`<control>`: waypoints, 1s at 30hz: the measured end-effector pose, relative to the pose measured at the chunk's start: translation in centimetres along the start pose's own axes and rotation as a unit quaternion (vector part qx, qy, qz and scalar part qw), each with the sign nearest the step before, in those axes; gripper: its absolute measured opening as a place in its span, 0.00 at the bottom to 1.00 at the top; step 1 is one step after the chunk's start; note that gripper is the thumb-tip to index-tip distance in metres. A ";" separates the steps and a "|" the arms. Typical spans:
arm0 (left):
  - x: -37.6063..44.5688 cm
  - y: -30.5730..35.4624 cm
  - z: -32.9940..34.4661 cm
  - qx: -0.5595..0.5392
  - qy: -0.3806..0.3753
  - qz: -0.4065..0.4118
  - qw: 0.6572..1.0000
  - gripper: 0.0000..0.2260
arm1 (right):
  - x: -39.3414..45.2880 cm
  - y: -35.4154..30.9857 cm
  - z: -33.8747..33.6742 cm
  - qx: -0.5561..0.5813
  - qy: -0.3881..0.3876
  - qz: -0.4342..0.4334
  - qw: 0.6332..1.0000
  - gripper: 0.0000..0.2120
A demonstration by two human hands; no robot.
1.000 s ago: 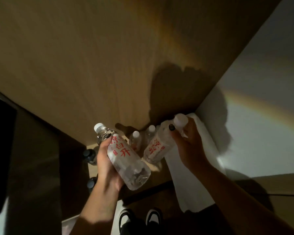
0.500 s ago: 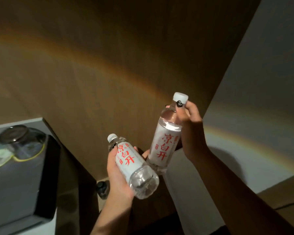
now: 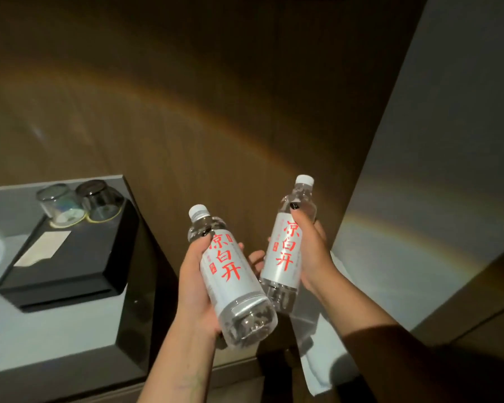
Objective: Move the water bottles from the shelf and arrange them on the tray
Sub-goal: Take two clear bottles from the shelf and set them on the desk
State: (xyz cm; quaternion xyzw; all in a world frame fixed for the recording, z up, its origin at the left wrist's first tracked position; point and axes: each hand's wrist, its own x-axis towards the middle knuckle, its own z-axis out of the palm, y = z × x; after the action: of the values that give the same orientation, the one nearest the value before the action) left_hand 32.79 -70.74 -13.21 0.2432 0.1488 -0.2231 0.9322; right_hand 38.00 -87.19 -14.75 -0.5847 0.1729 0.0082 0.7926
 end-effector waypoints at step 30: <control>-26.9 18.2 -19.2 0.166 0.205 0.160 0.951 0.20 | -21.2 14.3 26.1 -0.087 -0.250 0.092 0.960 0.18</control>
State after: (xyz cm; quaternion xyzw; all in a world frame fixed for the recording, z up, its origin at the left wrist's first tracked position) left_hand 15.35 -37.30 -11.88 0.4558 0.2569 -0.0379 0.8513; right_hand 21.91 -54.35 -15.26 -0.6125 0.0211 0.2418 0.7523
